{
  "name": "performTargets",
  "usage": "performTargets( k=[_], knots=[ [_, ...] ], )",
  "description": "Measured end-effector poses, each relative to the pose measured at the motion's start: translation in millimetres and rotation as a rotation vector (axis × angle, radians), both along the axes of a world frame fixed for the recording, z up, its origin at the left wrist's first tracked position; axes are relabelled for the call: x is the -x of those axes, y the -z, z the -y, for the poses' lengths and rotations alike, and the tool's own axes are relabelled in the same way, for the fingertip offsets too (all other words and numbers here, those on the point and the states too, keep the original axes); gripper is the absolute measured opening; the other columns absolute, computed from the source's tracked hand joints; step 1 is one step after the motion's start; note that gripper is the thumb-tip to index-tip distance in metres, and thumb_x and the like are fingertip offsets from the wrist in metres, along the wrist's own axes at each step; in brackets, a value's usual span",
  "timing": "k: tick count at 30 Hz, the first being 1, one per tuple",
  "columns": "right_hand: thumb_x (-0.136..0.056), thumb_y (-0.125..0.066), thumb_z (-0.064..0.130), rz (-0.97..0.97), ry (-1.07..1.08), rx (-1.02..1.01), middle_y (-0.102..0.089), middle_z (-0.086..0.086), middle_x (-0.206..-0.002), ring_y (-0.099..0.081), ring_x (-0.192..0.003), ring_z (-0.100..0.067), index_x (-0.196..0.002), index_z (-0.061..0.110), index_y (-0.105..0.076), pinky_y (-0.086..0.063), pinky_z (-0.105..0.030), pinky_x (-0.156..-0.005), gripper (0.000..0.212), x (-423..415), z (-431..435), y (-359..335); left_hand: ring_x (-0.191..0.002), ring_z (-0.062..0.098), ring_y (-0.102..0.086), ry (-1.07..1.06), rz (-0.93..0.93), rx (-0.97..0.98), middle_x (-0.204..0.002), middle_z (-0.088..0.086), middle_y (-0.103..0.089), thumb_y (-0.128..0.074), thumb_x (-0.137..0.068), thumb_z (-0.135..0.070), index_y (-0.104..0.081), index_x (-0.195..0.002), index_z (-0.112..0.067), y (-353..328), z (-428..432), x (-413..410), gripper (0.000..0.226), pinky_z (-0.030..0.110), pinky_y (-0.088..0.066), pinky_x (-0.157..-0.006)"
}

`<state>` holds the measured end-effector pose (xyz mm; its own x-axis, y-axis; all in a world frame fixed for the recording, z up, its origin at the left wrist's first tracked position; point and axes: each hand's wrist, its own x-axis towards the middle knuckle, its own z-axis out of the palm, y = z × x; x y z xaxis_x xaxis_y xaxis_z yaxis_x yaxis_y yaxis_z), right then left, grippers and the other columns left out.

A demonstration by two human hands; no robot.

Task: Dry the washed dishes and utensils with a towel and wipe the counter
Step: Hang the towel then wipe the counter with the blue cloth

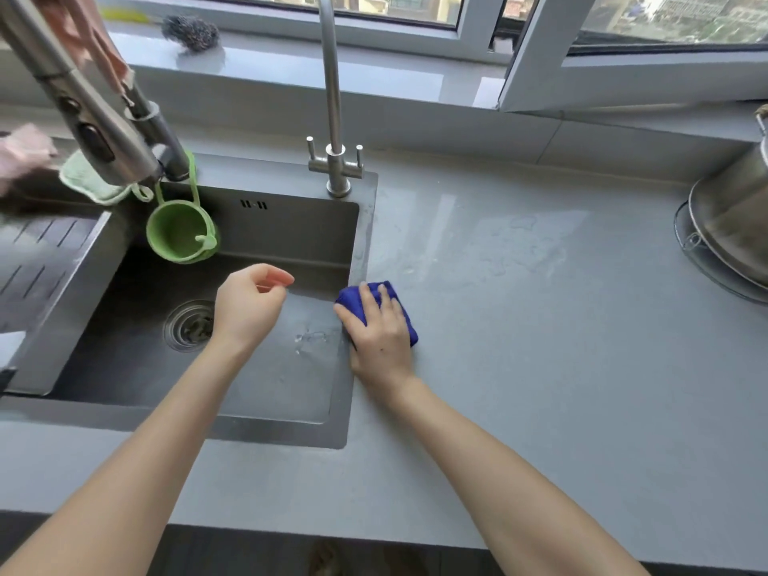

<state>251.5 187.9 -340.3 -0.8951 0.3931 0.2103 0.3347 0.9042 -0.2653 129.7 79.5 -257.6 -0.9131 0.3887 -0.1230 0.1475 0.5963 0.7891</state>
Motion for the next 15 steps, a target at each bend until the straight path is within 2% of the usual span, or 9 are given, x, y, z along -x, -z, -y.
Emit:
performTargets(
  k=[2,3,6,8,9,10,12,13,15],
  knots=[
    [-0.073,-0.056,0.007,-0.133,-0.114,0.090,-0.059,-0.025,-0.126,-0.061,-0.105,-0.046,-0.110,0.014,-0.071,-0.052,-0.048,-0.089,0.041,-18,-7,-8,-0.076,0.016,-0.059,0.030,0.001,0.000,-0.079,-0.002,-0.065,-0.051,-0.079,0.001,-0.071,-0.085,-0.016,-1,-9,-3,0.026,0.032,-0.050,-0.078],
    [-0.075,-0.050,0.007,-0.238,-0.080,0.190,-0.058,-0.023,-0.128,-0.061,-0.108,-0.041,-0.113,0.014,-0.070,-0.050,-0.040,-0.093,0.044,-27,-15,-16,-0.076,0.016,-0.059,0.044,0.006,-0.003,-0.080,-0.002,-0.065,-0.051,-0.079,0.000,-0.070,-0.085,-0.017,-2,-15,-5,0.026,0.031,-0.050,-0.077],
    [-0.076,-0.046,0.000,-0.563,0.248,0.512,-0.052,-0.013,-0.137,-0.050,-0.124,-0.010,-0.125,0.011,-0.061,-0.041,-0.019,-0.101,0.053,-66,-53,-49,-0.076,0.016,-0.058,0.084,0.023,-0.005,-0.078,-0.005,-0.063,-0.050,-0.080,-0.001,-0.070,-0.085,-0.018,-3,-33,-10,0.027,0.025,-0.045,-0.067],
    [-0.078,-0.044,0.001,-0.706,0.487,0.560,-0.049,-0.005,-0.137,-0.047,-0.117,0.010,-0.128,0.012,-0.056,-0.042,-0.003,-0.083,0.052,-110,-97,-60,-0.075,0.014,-0.059,0.111,0.024,-0.002,-0.079,-0.006,-0.063,-0.049,-0.081,-0.001,-0.070,-0.088,-0.017,-6,-47,-13,0.027,0.021,-0.042,-0.062],
    [-0.080,-0.044,0.006,-0.738,0.614,0.553,-0.047,0.000,-0.139,-0.049,-0.115,0.007,-0.130,0.017,-0.055,-0.043,-0.001,-0.077,0.053,-136,-122,-60,-0.076,0.014,-0.059,0.125,0.023,-0.002,-0.081,-0.005,-0.064,-0.049,-0.082,-0.001,-0.070,-0.089,-0.017,-6,-55,-14,0.027,0.020,-0.042,-0.061],
    [-0.081,-0.043,0.016,-0.712,0.739,0.513,-0.045,0.005,-0.142,-0.052,-0.117,-0.005,-0.133,0.026,-0.052,-0.047,-0.008,-0.079,0.054,-161,-147,-55,-0.078,0.014,-0.060,0.139,0.021,-0.001,-0.082,-0.005,-0.065,-0.049,-0.082,-0.002,-0.071,-0.089,-0.017,-6,-62,-14,0.028,0.021,-0.043,-0.063],
    [-0.079,-0.038,0.039,-0.496,0.941,0.425,-0.038,0.009,-0.149,-0.049,-0.125,-0.027,-0.137,0.040,-0.042,-0.045,-0.037,-0.099,0.057,-206,-190,-41,-0.081,0.015,-0.061,0.162,0.016,0.009,-0.085,-0.003,-0.066,-0.049,-0.082,-0.002,-0.071,-0.090,-0.017,-5,-78,-15,0.027,0.024,-0.044,-0.064],
    [-0.078,-0.032,0.048,-0.351,1.032,0.396,-0.037,0.005,-0.151,-0.043,-0.129,-0.031,-0.140,0.039,-0.038,-0.036,-0.047,-0.106,0.063,-220,-208,-31,-0.081,0.016,-0.061,0.171,0.014,0.013,-0.086,-0.003,-0.067,-0.049,-0.083,-0.003,-0.071,-0.090,-0.017,-5,-87,-15,0.027,0.024,-0.044,-0.065],
    [-0.076,-0.026,0.060,-0.077,1.133,0.203,-0.036,-0.004,-0.150,-0.035,-0.132,-0.035,-0.143,0.030,-0.036,-0.023,-0.056,-0.107,0.073,-224,-231,-15,-0.080,0.017,-0.061,0.179,0.006,0.017,-0.087,-0.001,-0.067,-0.049,-0.083,-0.004,-0.070,-0.088,-0.019,-4,-102,-15,0.026,0.026,-0.044,-0.067]
  ],
)
